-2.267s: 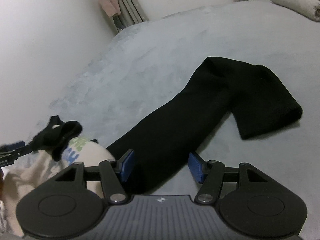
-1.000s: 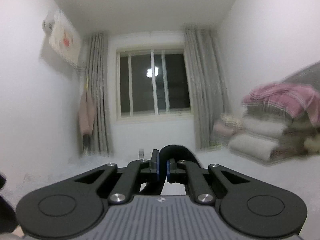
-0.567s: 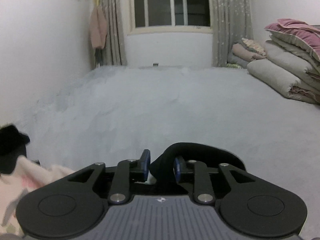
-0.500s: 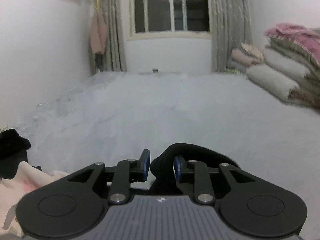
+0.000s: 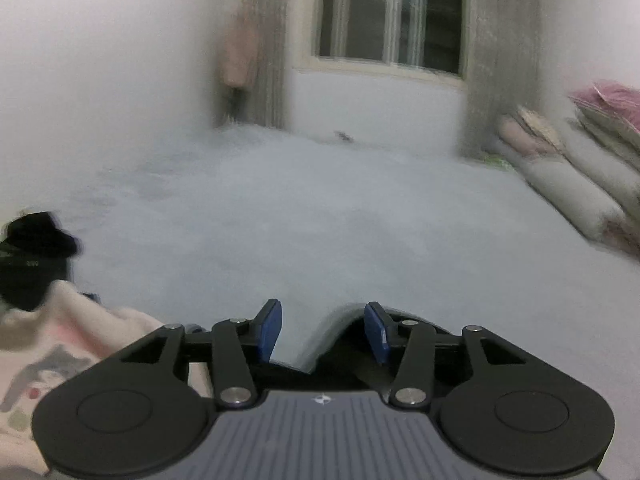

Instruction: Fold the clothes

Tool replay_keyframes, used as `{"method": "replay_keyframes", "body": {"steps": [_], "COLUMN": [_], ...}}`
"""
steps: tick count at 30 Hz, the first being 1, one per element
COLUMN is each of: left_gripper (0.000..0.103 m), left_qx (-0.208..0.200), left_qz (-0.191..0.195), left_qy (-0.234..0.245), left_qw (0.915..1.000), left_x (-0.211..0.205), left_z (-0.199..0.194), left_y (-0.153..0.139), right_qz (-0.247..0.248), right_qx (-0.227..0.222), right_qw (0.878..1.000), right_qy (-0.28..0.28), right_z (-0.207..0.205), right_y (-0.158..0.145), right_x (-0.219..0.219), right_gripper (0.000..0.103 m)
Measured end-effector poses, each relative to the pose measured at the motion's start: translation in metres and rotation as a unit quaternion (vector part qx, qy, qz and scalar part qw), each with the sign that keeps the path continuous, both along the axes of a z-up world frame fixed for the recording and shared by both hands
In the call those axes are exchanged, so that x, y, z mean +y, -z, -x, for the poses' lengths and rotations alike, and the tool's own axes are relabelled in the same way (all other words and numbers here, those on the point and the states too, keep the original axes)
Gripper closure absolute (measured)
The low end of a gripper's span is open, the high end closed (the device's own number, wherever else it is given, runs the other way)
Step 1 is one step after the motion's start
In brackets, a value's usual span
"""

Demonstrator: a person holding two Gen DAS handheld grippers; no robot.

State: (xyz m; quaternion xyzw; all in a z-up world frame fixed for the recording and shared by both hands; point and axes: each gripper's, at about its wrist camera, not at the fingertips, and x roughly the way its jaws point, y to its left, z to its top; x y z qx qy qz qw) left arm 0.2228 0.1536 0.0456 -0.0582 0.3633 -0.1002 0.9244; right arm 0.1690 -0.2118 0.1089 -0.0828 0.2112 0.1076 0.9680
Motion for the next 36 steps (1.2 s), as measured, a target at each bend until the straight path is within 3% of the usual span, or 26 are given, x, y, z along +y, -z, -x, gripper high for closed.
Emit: {"method": "replay_keyframes", "body": {"steps": [2, 5, 7, 8, 9, 11, 15, 19, 22, 24, 26, 27, 29, 32, 34, 35, 36], "left_gripper": [0.026, 0.043, 0.065, 0.082, 0.092, 0.097, 0.097, 0.096, 0.088, 0.080, 0.072, 0.059, 0.049, 0.049, 0.052, 0.063, 0.087], "left_qx": [-0.002, 0.014, 0.014, 0.016, 0.018, 0.021, 0.029, 0.038, 0.021, 0.003, -0.005, -0.007, 0.015, 0.051, 0.052, 0.052, 0.052], "left_qz": [-0.025, -0.057, -0.075, -0.082, -0.090, -0.108, -0.134, -0.099, -0.077, -0.051, -0.012, 0.001, -0.006, -0.035, -0.036, -0.037, -0.037], "left_qy": [0.015, 0.042, 0.060, 0.069, 0.078, 0.099, 0.154, 0.162, 0.148, 0.127, 0.126, 0.128, 0.131, 0.149, 0.154, 0.156, 0.158], "left_qw": [0.9996, 0.9974, 0.9953, 0.9941, 0.9927, 0.9890, 0.9786, 0.9811, 0.9857, 0.9906, 0.9919, 0.9918, 0.9913, 0.9869, 0.9861, 0.9857, 0.9854], "left_x": [-0.008, -0.027, -0.031, -0.034, -0.036, -0.040, -0.039, -0.027, -0.017, -0.007, -0.005, -0.007, -0.021, -0.043, -0.048, -0.050, -0.052], "left_z": [-0.006, -0.004, -0.001, 0.002, 0.005, 0.015, 0.044, 0.049, 0.041, 0.031, 0.019, 0.013, -0.003, -0.019, -0.019, -0.018, -0.018], "left_y": [0.009, 0.024, 0.024, 0.023, 0.022, 0.022, 0.021, 0.008, -0.006, -0.021, -0.028, -0.028, -0.019, 0.007, 0.021, 0.028, 0.035], "right_qz": [0.018, 0.039, 0.038, 0.041, 0.051, 0.069, 0.089, 0.073, 0.075, 0.030, -0.045, -0.076, -0.119, -0.110, -0.088, -0.076, -0.063], "right_qx": [-0.014, 0.035, 0.106, 0.133, 0.143, 0.153, 0.169, 0.189, 0.180, 0.163, 0.153, 0.156, 0.170, 0.205, 0.231, 0.234, 0.224], "right_qw": [0.999, 0.996, 0.991, 0.987, 0.983, 0.974, 0.951, 0.951, 0.951, 0.961, 0.969, 0.970, 0.967, 0.961, 0.955, 0.954, 0.958], "right_qy": [-0.028, -0.067, -0.075, -0.084, -0.102, -0.150, -0.242, -0.233, -0.239, -0.220, -0.188, -0.173, -0.149, -0.150, -0.166, -0.170, -0.170], "right_z": [0.000, -0.016, -0.028, -0.030, -0.028, -0.015, 0.014, 0.012, 0.013, 0.004, -0.006, -0.014, -0.030, -0.050, -0.059, -0.060, -0.058], "right_y": [0.005, 0.031, 0.058, 0.068, 0.072, 0.071, 0.063, 0.061, 0.056, 0.046, 0.037, 0.037, 0.040, 0.058, 0.070, 0.074, 0.072], "right_x": [0.020, 0.043, 0.049, 0.051, 0.052, 0.053, 0.048, 0.046, 0.048, 0.036, 0.021, 0.015, 0.008, 0.021, 0.034, 0.039, 0.043], "right_gripper": [0.058, 0.058, 0.061, 0.065, 0.073, 0.081, 0.082, 0.079, 0.072, 0.067, 0.067, 0.066, 0.066, 0.066, 0.067, 0.068, 0.077]}}
